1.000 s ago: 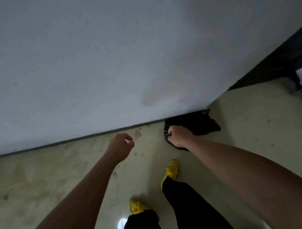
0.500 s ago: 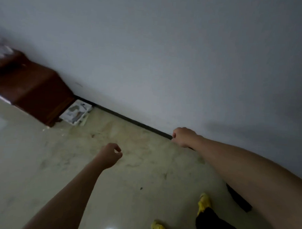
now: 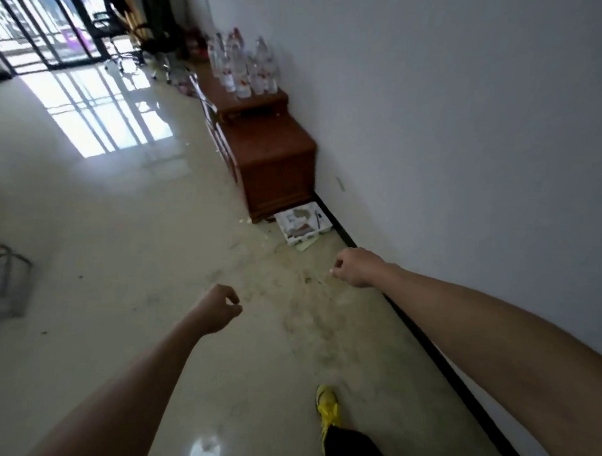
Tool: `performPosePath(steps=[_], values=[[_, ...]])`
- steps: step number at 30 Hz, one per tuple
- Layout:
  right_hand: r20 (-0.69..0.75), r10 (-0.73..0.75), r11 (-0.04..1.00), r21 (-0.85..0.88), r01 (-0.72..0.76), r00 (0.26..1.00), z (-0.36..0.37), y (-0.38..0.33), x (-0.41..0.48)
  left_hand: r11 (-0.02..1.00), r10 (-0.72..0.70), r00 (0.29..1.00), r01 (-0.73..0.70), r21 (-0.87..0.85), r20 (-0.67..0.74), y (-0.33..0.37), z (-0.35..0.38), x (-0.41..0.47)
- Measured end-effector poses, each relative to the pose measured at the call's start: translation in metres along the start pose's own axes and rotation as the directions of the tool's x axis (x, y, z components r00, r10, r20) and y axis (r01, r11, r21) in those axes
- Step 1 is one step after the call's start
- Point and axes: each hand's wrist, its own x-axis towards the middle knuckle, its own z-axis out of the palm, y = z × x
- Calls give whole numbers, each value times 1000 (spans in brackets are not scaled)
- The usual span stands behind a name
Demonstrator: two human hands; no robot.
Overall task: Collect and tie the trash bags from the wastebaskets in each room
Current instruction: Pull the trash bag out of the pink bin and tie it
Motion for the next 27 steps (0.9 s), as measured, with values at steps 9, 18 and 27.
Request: performPosePath(steps=[9, 18, 27], values=[[34, -282, 957, -64, 284, 959, -64, -194, 226, 968, -248, 960, 241, -63, -129, -84, -155, 122], [131, -465, 843, -235, 483, 876, -67, -442, 401, 909, -413, 901, 401, -110, -133, -228, -285, 223], [72, -476, 854, -200, 480, 876, -105, -659, 557, 900, -434, 875, 411, -145, -215, -362, -498, 378]])
